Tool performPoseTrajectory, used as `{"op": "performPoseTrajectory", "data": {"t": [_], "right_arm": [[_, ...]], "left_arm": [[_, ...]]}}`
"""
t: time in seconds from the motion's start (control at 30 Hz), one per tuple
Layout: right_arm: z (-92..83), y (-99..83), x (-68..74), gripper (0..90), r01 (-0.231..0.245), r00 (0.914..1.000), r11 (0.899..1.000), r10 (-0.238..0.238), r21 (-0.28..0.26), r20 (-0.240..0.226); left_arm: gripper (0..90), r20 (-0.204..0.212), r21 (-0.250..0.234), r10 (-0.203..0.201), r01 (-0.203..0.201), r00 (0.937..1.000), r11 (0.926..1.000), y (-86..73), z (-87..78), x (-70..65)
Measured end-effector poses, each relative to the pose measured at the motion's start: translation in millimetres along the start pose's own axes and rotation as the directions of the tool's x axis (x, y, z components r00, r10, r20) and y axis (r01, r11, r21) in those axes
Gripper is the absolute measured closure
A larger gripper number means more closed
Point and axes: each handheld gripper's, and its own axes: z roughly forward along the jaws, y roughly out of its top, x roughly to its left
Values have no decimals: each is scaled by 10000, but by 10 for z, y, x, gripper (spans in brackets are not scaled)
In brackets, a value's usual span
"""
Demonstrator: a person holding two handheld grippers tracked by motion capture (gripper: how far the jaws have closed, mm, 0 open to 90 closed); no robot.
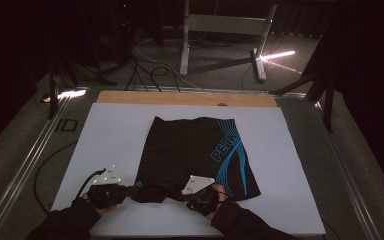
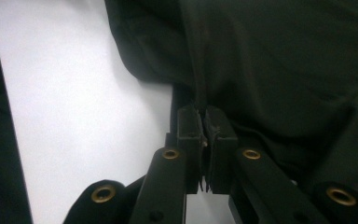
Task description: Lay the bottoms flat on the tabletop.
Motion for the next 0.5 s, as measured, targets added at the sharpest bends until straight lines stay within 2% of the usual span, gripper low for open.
{"op": "performPoseTrajectory", "data": {"t": [0.1, 0.13, 0.33, 0.5], "right_arm": [[-64, -3, -35, 868, 42, 10000, 10000, -42, -50, 48], [-136, -4, -43, 869, -332, 9994, 9992, 332, -229, 3], [-338, -32, -45, 869, -447, 9990, 9975, 444, -545, -64], [-378, -95, -33, 869, -498, 9982, 9978, 483, -434, -355]], "left_arm": [[894, 42, 59, 98, -99, 9999, 9999, 1, -4, -23], [895, 72, 80, 189, -189, 9998, 9998, 7, -14, -40], [897, 261, -8, 396, -396, 9989, 9992, 30, -69, -103], [896, 306, 168, 579, -584, 9979, 9982, 1, -82, -139]]}}
